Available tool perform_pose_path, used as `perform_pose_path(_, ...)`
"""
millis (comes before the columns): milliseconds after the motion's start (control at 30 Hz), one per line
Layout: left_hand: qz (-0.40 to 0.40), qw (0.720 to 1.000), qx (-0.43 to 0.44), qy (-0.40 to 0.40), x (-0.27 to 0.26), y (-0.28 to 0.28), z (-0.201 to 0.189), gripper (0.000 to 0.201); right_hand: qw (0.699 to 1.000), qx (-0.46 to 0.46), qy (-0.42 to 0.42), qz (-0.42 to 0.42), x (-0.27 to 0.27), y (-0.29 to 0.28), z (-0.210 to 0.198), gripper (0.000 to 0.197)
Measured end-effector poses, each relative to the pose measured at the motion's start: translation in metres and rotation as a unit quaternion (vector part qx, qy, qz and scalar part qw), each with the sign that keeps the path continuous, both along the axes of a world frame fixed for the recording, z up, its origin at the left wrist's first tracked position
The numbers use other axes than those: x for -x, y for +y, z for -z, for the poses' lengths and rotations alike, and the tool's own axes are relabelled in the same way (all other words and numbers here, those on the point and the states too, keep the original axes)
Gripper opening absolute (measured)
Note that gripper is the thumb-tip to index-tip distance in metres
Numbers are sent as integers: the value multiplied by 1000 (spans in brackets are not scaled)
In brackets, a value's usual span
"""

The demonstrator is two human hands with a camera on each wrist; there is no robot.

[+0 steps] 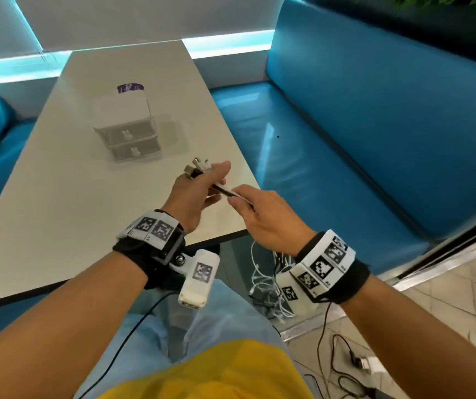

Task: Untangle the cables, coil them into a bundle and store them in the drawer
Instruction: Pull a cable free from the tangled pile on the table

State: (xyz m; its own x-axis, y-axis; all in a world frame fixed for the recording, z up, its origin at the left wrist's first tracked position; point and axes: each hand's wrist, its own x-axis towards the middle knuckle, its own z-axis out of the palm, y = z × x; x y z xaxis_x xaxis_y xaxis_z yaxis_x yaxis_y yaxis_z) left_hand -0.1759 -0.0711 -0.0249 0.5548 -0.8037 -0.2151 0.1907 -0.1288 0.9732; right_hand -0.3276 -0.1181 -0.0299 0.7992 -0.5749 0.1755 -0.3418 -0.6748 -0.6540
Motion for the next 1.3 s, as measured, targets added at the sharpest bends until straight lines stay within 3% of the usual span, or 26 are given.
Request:
perform_pose_path(100, 21, 986, 0, -166, -23, 6, -6, 81, 996, -3, 88, -20, -1, -15, -17, 30)
perform_pose_path(167, 116, 943, 9, -312, -26, 12, -17, 77, 985, -7, 162, -56, -5, -19, -28, 27)
perform_pose_path(233, 250, 903, 8, -349, -19, 15, -27, 67, 975, -13, 199, -99, -13, -20, -38, 26)
perform_pose_path(333, 315, 895, -29, -315, -11, 21, -29, 71, 971, -11, 189, -149, -28, -22, -54, 28)
perform_pose_path(400, 285, 915, -45, -282, -16, 26, -29, 65, 976, -8, 161, -149, -39, -26, -62, 27)
perform_pose_path(533, 221, 967, -17, -124, -24, 39, -36, 47, 990, -17, 77, -115, -62, -31, -71, 30)
perform_pose_path(667, 172, 984, 4, -55, -40, 53, -34, 31, 990, -107, -28, -85, -91, -27, -74, 22)
perform_pose_path(800, 107, 994, 13, 35, -59, 72, -27, 31, 985, -140, -68, -74, -126, -11, -57, 25)
perform_pose_path(933, -10, 984, 29, 175, -76, 89, -15, 34, 990, -38, -134, 5, -149, 25, -36, 22)
perform_pose_path(1033, -111, 963, 52, 242, -86, 101, -5, 25, 982, -32, -156, -98, -151, 66, -26, 24)
perform_pose_path(1100, -132, 935, 110, 311, -90, 108, -3, 8, 976, 13, -139, -168, -155, 87, -15, 26)
perform_pose_path(1167, -134, 941, 99, 293, -87, 113, -5, 28, 970, 52, -150, -187, -163, 96, -7, 28)
perform_pose_path(1233, -120, 946, 104, 281, -83, 112, -7, 11, 966, 68, -181, -171, -170, 96, -3, 34)
perform_pose_path(1300, -132, 939, 109, 299, -84, 110, -4, 36, 963, 91, -202, -156, -176, 95, -1, 39)
